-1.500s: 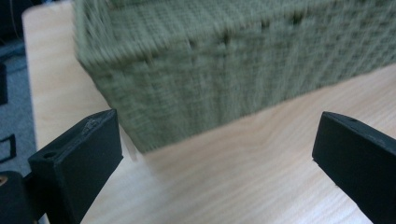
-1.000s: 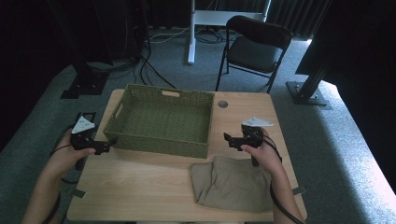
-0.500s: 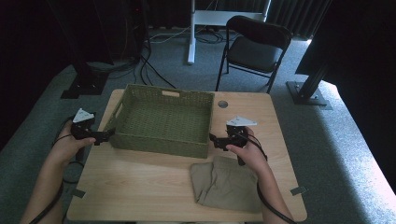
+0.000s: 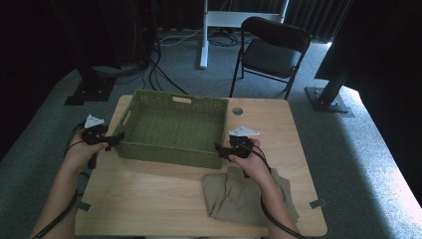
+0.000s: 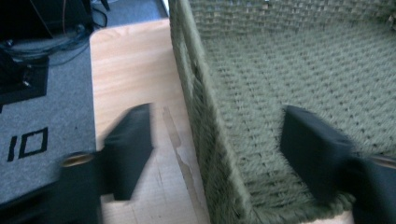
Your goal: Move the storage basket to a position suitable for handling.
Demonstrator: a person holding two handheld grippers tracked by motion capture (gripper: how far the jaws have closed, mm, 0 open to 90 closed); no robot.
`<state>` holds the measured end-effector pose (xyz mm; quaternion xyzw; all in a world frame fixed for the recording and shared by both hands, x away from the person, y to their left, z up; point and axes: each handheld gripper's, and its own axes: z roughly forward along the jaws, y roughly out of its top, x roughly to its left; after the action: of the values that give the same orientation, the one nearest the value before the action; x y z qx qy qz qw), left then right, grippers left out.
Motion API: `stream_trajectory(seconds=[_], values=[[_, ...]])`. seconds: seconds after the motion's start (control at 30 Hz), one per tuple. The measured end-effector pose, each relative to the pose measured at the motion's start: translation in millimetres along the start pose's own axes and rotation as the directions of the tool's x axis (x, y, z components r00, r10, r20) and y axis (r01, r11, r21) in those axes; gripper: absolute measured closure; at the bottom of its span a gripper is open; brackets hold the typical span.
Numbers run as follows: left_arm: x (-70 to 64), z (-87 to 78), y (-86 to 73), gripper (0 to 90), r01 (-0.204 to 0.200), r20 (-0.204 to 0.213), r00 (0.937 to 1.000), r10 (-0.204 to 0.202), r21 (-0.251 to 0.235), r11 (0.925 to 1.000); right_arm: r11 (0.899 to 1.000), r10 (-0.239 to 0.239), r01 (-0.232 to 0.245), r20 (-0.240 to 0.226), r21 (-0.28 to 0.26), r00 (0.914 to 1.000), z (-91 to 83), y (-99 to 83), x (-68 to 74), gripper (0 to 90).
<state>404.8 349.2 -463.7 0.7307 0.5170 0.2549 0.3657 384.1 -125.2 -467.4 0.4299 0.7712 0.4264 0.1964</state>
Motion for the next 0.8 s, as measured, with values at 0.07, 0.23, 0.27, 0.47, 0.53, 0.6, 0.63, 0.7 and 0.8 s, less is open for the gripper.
stream_trajectory(seconds=[0.07,0.23,0.27,0.47,0.53,0.6,0.63,0.7,0.8], values=[[-1.0,2.9,-0.8,44.2,0.001,-0.006,1.0,-0.001,0.006,1.0,1.0,-0.005,0.005,0.011,-0.001,0.9999,1.1,0.0,3.1,38.8],[-5.3,5.9,-1.5,74.2,0.056,-0.038,0.9977,-0.055,0.021,0.9982,1.0,-0.019,0.018,0.032,0.019,0.9993,2.5,2.0,11.7,50.0],[-6.9,6.5,-1.9,78.2,0.052,-0.052,0.9973,-0.051,0.02,0.9985,1.0,-0.02,0.019,0.039,0.022,0.999,2.6,2.2,12.6,51.6],[-14.1,6.4,-2.3,84.0,0.055,-0.091,0.9944,-0.054,0.017,0.9983,0.999,-0.03,0.027,0.069,0.04,0.9972,3.2,4.2,16.8,53.6],[-15.5,5.5,-3.2,84.0,0.061,-0.089,0.9943,-0.059,0.016,0.998,0.998,-0.038,0.034,0.079,0.047,0.9962,3.3,4.8,16.8,54.2],[-17.4,4.6,-4.2,84.1,0.072,-0.087,0.9937,-0.07,0.014,0.9973,0.998,-0.037,0.033,0.082,0.051,0.996,3.4,5.3,15.8,55.0],[-18.2,4.0,-4.7,84.1,0.075,-0.088,0.9934,-0.073,0.014,0.9971,0.998,-0.036,0.032,0.085,0.05,0.9957,3.5,5.4,14.8,55.7],[-21.0,2.8,-5.9,84.0,0.081,-0.09,0.9928,-0.079,0.011,0.9967,0.998,-0.029,0.024,0.09,0.054,0.9955,3.3,5.6,13.7,57.2],[-26.0,0.5,-7.9,83.9,0.089,-0.089,0.9922,-0.088,0.012,0.996,0.998,-0.024,0.017,0.108,0.058,0.9939,3.3,6.0,9.9,60.3]])
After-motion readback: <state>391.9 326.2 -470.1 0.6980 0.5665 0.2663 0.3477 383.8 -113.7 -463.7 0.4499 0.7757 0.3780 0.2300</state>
